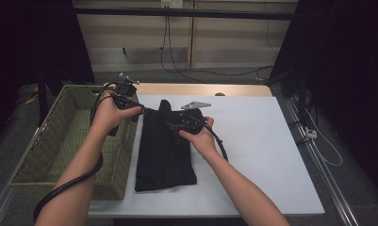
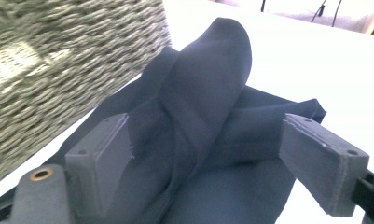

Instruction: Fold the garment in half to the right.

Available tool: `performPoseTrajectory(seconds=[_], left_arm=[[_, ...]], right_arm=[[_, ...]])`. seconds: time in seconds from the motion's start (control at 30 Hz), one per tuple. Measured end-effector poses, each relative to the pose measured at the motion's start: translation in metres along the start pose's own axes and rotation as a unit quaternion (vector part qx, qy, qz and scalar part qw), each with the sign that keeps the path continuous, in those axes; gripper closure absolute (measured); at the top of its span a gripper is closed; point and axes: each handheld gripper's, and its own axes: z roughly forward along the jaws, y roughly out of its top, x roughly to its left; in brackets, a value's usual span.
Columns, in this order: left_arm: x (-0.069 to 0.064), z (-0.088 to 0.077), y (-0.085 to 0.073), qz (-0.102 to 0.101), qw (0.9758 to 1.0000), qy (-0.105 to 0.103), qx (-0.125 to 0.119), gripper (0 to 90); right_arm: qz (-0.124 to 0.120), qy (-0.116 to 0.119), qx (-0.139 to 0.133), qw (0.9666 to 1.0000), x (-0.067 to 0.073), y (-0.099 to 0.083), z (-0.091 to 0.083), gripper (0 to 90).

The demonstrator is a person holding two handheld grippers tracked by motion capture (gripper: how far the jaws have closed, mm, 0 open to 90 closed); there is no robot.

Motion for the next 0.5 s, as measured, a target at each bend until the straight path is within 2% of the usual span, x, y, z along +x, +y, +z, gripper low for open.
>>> performPoseTrajectory(seconds=[0.07,0.13,0.17,0.2,0.3,0.33,0.43,0.5], left_arm=[[-0.001,-0.001,-0.001,0.001,1.0000,-0.003,-0.002,12.1],[-0.001,-0.004,-0.002,0.009,0.9999,-0.006,0.004,11.8],[-0.002,-0.005,-0.002,0.002,1.0000,-0.009,0.004,11.8],[-0.001,-0.006,-0.002,0.004,0.9999,-0.009,0.003,11.8],[-0.001,-0.007,-0.002,0.001,1.0000,-0.008,0.001,11.8],[-0.001,-0.007,-0.002,0.007,0.9999,-0.007,0.006,11.9],[-0.002,-0.008,-0.004,0.000,0.9999,-0.014,0.005,11.8],[-0.002,-0.008,-0.004,0.002,0.9999,-0.015,0.004,11.9]], right_arm=[[-0.002,-0.009,-0.002,1.0000,-0.001,0.005,0.006,19.0],[0.013,-0.008,-0.006,0.9999,-0.003,0.012,0.014,19.7],[0.017,-0.007,-0.011,0.9998,-0.004,0.014,0.016,21.9],[0.020,-0.009,-0.011,0.9997,-0.004,0.017,0.021,22.0],[0.013,-0.022,-0.007,0.9996,-0.004,0.024,0.033,24.3],[0.011,-0.026,-0.009,0.9996,-0.005,0.026,0.037,24.3],[0.023,-0.030,-0.007,0.9993,-0.005,0.033,0.048,25.0],[0.027,-0.030,-0.004,0.9992,-0.003,0.037,0.058,25.6]])
